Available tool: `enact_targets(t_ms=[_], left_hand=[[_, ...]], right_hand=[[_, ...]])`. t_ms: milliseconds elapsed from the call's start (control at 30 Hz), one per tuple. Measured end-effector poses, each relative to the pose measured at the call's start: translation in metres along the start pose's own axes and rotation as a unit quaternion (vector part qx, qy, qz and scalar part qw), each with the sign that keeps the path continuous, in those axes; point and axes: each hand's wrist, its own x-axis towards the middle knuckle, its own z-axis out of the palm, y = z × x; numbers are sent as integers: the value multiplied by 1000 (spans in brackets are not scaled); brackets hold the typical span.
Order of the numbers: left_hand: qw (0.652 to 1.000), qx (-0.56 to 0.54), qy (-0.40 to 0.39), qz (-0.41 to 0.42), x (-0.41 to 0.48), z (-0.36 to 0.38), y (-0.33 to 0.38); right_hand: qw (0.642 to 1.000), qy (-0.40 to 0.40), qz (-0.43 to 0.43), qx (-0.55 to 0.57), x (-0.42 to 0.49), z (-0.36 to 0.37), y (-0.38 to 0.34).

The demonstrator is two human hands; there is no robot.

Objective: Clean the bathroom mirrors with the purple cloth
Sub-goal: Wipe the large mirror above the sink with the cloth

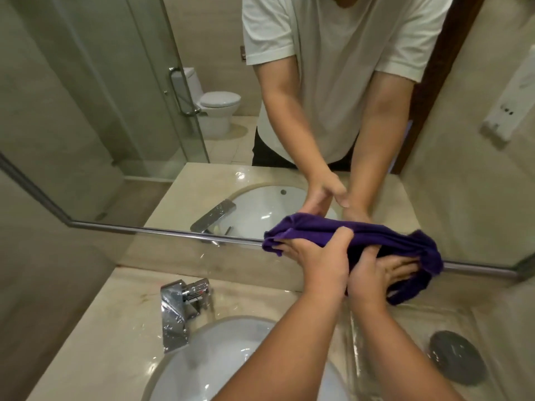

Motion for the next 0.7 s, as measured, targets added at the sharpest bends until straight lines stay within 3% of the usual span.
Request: enact_targets(t_ms=[400, 700], left_hand=[[997, 16, 77, 27, 74, -145, 29], [979, 107, 171, 35, 165, -305, 61]], right_hand=[[997, -57, -1, -53, -115, 116, -13], [964, -222, -49, -136, -243, 227, -21]])
